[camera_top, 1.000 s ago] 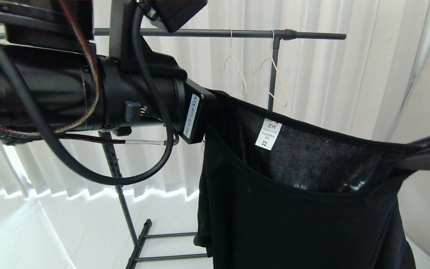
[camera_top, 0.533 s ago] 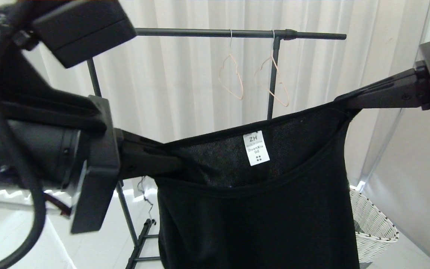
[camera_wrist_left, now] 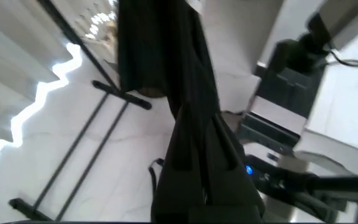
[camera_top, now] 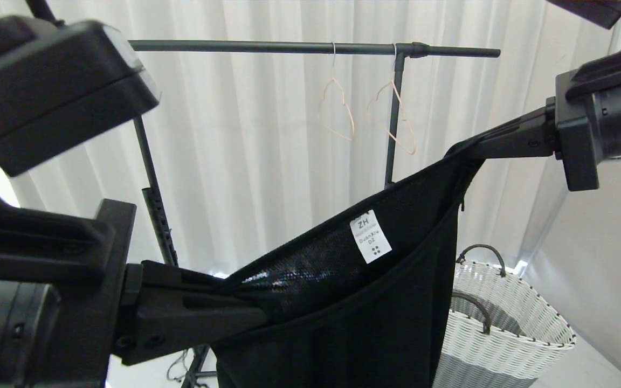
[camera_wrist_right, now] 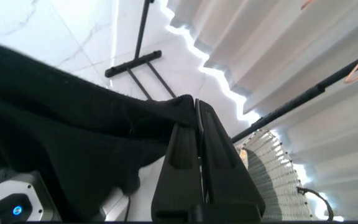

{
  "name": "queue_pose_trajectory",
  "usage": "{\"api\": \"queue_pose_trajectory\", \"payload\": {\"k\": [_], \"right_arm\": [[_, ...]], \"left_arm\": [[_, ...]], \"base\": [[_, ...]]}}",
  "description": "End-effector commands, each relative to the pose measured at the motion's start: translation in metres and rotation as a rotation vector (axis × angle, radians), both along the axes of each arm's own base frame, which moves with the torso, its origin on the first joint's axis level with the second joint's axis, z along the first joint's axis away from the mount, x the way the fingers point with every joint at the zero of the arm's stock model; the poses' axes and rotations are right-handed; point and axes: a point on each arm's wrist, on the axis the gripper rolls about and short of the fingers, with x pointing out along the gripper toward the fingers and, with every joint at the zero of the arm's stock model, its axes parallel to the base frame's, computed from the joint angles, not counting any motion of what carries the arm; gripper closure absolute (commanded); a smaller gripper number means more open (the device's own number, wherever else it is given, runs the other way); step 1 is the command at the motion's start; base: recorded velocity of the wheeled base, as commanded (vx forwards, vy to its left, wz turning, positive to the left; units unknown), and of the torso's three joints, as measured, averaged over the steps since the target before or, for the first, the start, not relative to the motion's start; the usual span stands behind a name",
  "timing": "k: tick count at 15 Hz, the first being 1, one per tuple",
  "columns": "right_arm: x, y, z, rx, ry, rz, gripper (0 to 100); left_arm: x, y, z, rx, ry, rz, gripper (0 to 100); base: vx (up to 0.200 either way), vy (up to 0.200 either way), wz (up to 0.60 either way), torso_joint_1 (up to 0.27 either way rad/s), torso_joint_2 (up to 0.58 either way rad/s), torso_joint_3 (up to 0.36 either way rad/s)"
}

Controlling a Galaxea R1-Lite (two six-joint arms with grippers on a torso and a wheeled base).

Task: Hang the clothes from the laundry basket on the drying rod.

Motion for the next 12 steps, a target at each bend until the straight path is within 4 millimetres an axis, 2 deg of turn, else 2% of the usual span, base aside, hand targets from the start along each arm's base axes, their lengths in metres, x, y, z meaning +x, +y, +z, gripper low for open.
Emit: {"api": "queue_pose_trajectory", "payload": {"k": [1, 2, 3, 5, 9, 10, 12], "right_arm": [[-0.011, -0.009, 0.0, -0.003, 0.003, -0.001, 100], [-0.02, -0.017, -0.003, -0.016, 0.018, -0.001, 100], [-0.026, -0.022, -0.007, -0.026, 0.027, -0.002, 100], [-0.035, -0.03, -0.011, -0.032, 0.035, -0.004, 100], [-0.036, -0.031, -0.012, -0.038, 0.04, -0.007, 100], [-0.036, -0.031, -0.014, -0.049, 0.053, -0.007, 0], [-0.039, -0.034, -0.015, -0.057, 0.06, -0.006, 0]], "left_arm": [[0.023, -0.007, 0.001, -0.019, -0.047, 0.095, 100], [0.044, -0.014, 0.005, -0.074, -0.111, 0.163, 100], [0.053, -0.016, 0.008, -0.093, -0.147, 0.192, 100], [0.059, -0.016, 0.007, -0.071, -0.173, 0.191, 100], [0.062, -0.019, 0.005, -0.063, -0.171, 0.189, 100], [0.062, -0.019, 0.005, -0.062, -0.17, 0.189, 100], [0.063, -0.02, 0.004, -0.06, -0.168, 0.194, 100]], "base": [[0.0, 0.0, 0.0, 0.0, 0.0, 0.0], [0.0, 0.0, 0.0, 0.0, 0.0, 0.0], [0.0, 0.0, 0.0, 0.0, 0.0, 0.0], [0.0, 0.0, 0.0, 0.0, 0.0, 0.0], [0.0, 0.0, 0.0, 0.0, 0.0, 0.0], [0.0, 0.0, 0.0, 0.0, 0.0, 0.0], [0.0, 0.0, 0.0, 0.0, 0.0, 0.0]]}}
